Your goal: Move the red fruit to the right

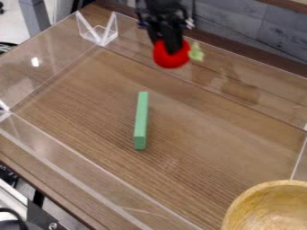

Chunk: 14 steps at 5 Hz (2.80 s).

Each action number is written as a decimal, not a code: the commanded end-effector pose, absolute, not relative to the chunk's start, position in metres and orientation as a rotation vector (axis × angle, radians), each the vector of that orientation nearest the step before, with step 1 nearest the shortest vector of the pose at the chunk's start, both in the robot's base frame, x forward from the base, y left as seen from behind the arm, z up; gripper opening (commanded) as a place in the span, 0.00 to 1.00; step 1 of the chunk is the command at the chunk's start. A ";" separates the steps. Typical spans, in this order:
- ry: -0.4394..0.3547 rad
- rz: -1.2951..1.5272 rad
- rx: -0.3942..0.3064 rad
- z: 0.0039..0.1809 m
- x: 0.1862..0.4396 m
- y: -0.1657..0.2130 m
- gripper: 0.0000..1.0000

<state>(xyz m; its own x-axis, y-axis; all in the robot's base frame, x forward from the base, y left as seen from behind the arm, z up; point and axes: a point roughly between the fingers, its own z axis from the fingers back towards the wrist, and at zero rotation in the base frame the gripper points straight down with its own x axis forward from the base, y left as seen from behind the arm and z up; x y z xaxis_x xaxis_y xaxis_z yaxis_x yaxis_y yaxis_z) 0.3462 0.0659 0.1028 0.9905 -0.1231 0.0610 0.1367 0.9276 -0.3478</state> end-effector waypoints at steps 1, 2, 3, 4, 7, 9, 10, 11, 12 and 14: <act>-0.097 -0.183 -0.334 0.118 0.357 0.072 0.00; -0.083 -0.170 -0.331 0.111 0.351 0.063 0.00; -0.075 -0.160 -0.329 0.108 0.344 0.054 0.00; -0.073 -0.174 -0.330 0.105 0.351 0.050 0.00; -0.073 -0.154 -0.334 0.106 0.354 0.038 0.00; -0.082 -0.113 -0.339 0.104 0.353 0.039 0.00; -0.088 -0.108 -0.344 0.108 0.349 0.041 0.00; -0.094 -0.105 -0.348 0.113 0.344 0.043 0.00; -0.092 -0.132 -0.350 0.113 0.342 0.043 0.00; -0.091 -0.155 -0.350 0.121 0.344 0.049 0.00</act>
